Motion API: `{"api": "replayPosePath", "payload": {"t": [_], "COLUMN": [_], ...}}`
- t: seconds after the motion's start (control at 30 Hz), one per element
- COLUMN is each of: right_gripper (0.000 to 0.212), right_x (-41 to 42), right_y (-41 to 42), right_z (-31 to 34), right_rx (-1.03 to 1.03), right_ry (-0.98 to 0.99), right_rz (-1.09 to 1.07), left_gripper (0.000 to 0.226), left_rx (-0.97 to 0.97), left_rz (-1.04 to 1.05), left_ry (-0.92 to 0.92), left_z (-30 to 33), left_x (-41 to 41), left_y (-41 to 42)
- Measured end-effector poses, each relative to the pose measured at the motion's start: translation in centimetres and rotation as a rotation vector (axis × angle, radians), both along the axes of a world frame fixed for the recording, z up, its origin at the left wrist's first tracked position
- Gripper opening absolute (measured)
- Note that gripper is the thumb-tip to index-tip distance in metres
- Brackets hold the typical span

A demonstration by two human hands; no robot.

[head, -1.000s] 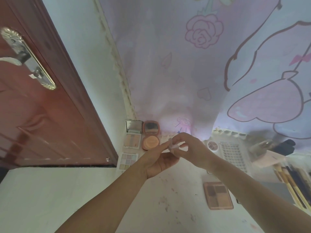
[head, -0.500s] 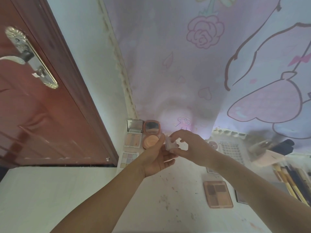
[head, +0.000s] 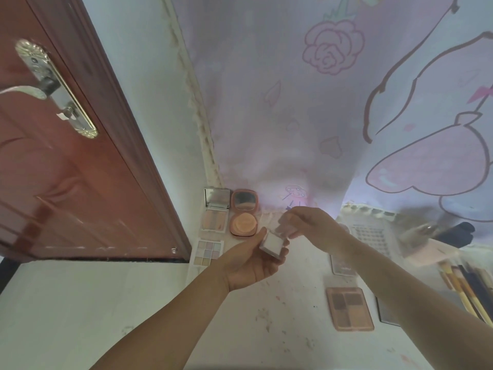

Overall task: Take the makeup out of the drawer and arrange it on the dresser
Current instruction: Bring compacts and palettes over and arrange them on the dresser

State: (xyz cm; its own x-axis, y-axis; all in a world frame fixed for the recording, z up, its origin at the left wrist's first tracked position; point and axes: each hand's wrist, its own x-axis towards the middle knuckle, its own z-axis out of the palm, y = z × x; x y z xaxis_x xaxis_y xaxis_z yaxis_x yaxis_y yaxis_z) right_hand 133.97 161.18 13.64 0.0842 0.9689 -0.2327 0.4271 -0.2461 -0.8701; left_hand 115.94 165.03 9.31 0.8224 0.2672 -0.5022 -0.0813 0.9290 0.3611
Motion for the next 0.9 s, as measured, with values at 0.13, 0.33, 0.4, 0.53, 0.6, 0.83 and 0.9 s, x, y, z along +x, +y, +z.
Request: {"api": "replayPosePath", "payload": {"t": [0.13,0.33,0.4,0.53,0.6,0.83,0.9], "right_gripper": [0.015,0.015,0.014,0.013,0.014,0.018,0.016], "right_x": [0.4,1.5,1.9,2.2,2.2,2.3,2.3], "right_y": [0.4,3.5,5.0,7.6,8.8,10.1,10.0], "right_z": [-2.7,-6.0,-7.0,-8.7,-9.5,-11.9,-12.1], "right_rx": [-0.129,-0.182,-0.206,-0.270,-0.297,-0.293,-0.287], "right_ry": [0.133,-0.071,-0.063,-0.031,-0.028,-0.040,-0.034], "right_rz": [-0.110,-0.225,-0.251,-0.236,-0.216,-0.216,-0.211], "left_gripper": [0.044,0.019,0.012,0.021,0.026,0.026,0.026], "left_rx": [-0.160,-0.322,-0.344,-0.392,-0.382,-0.343,-0.335], "left_rz": [0.097,0.373,0.436,0.606,0.636,0.619,0.617], "left_ry": [0.055,0.276,0.311,0.386,0.423,0.454,0.449], "left_z": [-1.7,-3.5,-3.8,-4.8,-5.2,-5.8,-5.9], "left_x": [0.4,2.8,3.7,5.5,6.2,6.6,6.6], "left_y": [-0.2,0.7,1.4,3.0,3.4,3.7,3.7]}}
